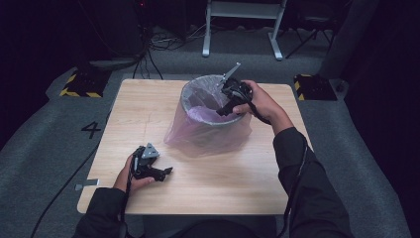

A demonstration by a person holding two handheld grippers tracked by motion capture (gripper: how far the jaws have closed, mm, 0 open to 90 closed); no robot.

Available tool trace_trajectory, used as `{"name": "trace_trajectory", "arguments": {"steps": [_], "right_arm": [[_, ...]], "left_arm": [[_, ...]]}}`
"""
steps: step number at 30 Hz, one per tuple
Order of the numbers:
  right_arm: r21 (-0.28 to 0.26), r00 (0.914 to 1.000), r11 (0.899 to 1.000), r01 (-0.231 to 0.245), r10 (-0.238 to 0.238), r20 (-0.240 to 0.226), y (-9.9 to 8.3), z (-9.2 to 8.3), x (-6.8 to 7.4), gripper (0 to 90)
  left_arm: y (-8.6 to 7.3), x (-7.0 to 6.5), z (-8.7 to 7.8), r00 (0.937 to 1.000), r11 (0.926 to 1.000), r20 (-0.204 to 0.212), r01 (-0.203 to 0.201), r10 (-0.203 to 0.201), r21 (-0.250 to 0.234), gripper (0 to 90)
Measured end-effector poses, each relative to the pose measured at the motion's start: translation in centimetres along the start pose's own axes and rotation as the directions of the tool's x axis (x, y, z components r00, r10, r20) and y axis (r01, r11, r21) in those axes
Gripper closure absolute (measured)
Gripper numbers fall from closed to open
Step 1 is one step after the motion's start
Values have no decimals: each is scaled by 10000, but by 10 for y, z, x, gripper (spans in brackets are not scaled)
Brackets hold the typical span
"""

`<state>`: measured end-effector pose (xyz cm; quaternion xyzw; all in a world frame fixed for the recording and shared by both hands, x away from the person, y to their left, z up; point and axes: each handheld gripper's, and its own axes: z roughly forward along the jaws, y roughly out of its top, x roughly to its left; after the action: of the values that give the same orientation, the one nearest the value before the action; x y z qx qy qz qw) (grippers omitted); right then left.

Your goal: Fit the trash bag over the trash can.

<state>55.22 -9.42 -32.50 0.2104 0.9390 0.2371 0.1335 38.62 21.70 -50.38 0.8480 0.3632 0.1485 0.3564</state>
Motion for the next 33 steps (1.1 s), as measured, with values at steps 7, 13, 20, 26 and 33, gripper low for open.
{"name": "trace_trajectory", "arguments": {"steps": [7, 13, 20, 26, 33], "right_arm": [[-1048, 9990, 9942, -223, 263, 363, -9, -12, -2, 212], [-2211, 9952, 9733, -621, 772, 607, -20, -24, 0, 216], [-3068, 9885, 9470, -951, 1263, 835, -32, -35, -1, 217], [-3600, 9824, 9266, -1091, 1559, 1034, -48, -37, -3, 214], [-4348, 9740, 8892, -1427, 2043, 980, -71, -49, -9, 208]], "left_arm": [[0, 0, 0, 10000, 10000, 3, 4, -4, 1, 150], [0, 0, 0, 10000, 10000, -2, -12, 12, -6, 150], [0, 0, 0, 10000, 10000, -6, -11, 11, -1, 150], [0, 0, 0, 10000, 10000, -10, -11, 11, -6, 150], [0, 0, 0, 10000, 10000, -9, -13, 13, -4, 150]]}}
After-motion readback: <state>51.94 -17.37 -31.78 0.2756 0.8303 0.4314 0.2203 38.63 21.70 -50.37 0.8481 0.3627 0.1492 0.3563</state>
